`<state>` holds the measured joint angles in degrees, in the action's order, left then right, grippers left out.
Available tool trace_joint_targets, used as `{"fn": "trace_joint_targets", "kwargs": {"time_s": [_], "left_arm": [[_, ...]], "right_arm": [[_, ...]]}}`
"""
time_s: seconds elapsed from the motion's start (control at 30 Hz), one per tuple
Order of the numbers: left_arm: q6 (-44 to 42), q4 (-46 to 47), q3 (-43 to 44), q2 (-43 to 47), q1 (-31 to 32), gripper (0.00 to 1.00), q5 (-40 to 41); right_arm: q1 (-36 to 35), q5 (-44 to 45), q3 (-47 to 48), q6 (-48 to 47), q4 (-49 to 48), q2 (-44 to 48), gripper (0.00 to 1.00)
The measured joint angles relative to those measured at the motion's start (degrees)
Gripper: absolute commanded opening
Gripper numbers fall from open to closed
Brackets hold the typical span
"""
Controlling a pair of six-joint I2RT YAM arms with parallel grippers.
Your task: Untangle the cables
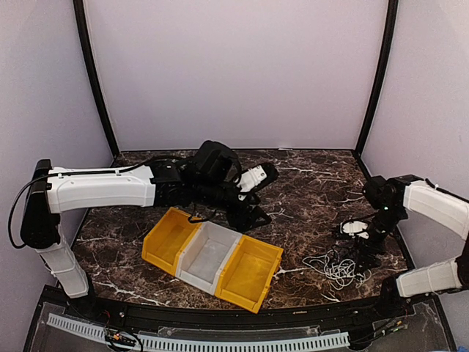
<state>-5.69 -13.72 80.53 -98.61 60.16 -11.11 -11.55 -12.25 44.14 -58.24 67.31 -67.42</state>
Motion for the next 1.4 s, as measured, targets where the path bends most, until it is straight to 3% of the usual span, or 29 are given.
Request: {"fn": "trace_joint_targets", "kwargs": {"time_s": [0.17, 0.4, 0.47, 0.73, 0.77, 0.9, 1.1, 1.23, 1.4], "left_arm": [[0.8, 2.9, -0.1, 0.0, 0.0, 0.71, 2.2], [1.9, 6.8, -0.5, 0.0, 0.0, 0.71, 4.2], [1.9, 7.6, -0.5, 0.0, 0.0, 0.71, 4.6], [3.1, 11.5, -0.5, 0.0, 0.0, 0.72, 6.6], [3.4, 12.0, -0.5, -0.1, 0.0, 0.72, 6.8], [5.6, 13.9, 0.6, -2.0, 0.0, 0.72, 7.1], [8.6, 14.0, 2.1, -5.6, 0.0, 0.71, 6.0], [9.6, 14.2, 2.1, -5.7, 0.0, 0.71, 5.7], [10.0, 14.6, 2.1, -5.9, 0.0, 0.71, 5.0]], "right_arm": [[-1.3, 1.7, -1.2, 0.7, -1.2, -2.2, 0.77], [-2.7, 0.7, -0.6, 3.9, -10.9, -4.3, 0.24], [-2.9, -0.3, 1.3, 5.3, -13.4, -5.8, 0.17], [-3.8, -8.5, 15.2, 10.6, -21.9, -14.7, 0.09], [-4.2, -9.3, 16.7, 11.1, -22.8, -15.5, 0.11], [-5.6, -12.0, 22.1, 13.4, -25.5, -19.0, 0.34], [-5.8, -11.9, 23.6, 13.7, -20.9, -18.4, 0.74], [-5.7, -8.3, 22.8, 11.7, -13.8, -14.4, 0.9], [-5.8, -3.1, 16.3, 10.1, -8.6, -5.4, 0.96]]}}
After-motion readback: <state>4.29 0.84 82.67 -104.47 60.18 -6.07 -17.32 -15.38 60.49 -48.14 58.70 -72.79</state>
